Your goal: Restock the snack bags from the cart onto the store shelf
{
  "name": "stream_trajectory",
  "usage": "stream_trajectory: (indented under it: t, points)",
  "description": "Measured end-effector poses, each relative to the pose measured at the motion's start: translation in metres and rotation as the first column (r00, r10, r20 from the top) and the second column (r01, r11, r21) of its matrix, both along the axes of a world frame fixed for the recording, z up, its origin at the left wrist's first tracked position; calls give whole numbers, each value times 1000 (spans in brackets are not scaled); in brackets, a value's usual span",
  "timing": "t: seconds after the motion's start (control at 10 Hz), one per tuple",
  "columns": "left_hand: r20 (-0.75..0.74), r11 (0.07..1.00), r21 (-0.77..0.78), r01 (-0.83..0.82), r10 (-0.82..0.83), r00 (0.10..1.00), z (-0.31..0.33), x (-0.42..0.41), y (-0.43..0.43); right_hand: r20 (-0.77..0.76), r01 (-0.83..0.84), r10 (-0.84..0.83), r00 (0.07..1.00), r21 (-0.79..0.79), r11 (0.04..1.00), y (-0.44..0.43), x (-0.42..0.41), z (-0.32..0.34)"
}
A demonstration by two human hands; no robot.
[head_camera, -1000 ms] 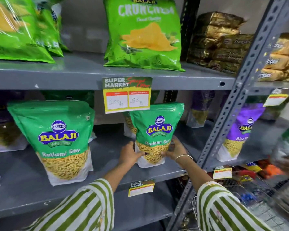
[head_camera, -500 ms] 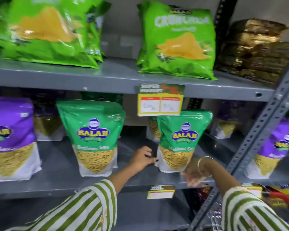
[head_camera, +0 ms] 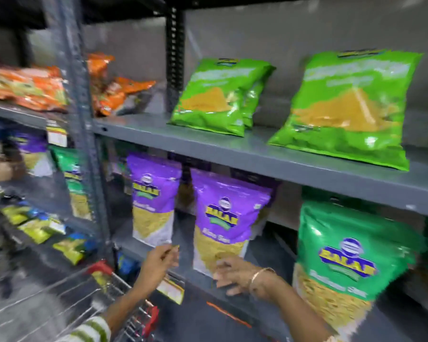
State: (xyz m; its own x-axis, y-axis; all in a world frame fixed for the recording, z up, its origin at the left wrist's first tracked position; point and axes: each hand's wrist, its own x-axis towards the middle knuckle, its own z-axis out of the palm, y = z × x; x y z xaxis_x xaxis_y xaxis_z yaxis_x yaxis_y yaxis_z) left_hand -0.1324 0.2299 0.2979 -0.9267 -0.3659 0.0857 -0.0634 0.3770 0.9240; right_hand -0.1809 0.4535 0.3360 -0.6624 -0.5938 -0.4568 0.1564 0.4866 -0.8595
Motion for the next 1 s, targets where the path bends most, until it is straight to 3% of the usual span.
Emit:
stream_trajectory:
  t: [0.1,0.2,0.3,0.4,0.6,0.8,0.9,1.0]
  points:
    - [-108,978,-11,-209,207,972,8,-13,-64,-95,31,-30,995,1,1000,-79,-15,-7]
    - [-127,949,47,-311,314,941,17,-52,-137,-223,191,-192,956,-24,981,-173,-38,-19]
    - [-29,970,85,-227,230,973,20,-79,-165,-261,331,-335,906,-60,942,-209,-53,-24]
    - [62,994,99,-45,39,997,13,-110,-189,-283,468,-478,831,-107,877,-235,-75,-29]
    - [90,988,147,39,-53,995,1,-121,-190,-396,490,-465,792,-42,870,-243,-89,-30]
    - [130,988,141,59,-78,989,3,-119,-191,-377,488,-459,805,-22,873,-240,-89,-26]
    - [102,995,85,51,-60,993,11,-109,-185,-430,477,-434,792,-10,879,-235,-83,-13]
    - [-189,974,-147,-172,143,972,24,-87,-176,-623,492,-413,665,-50,869,-223,-67,14]
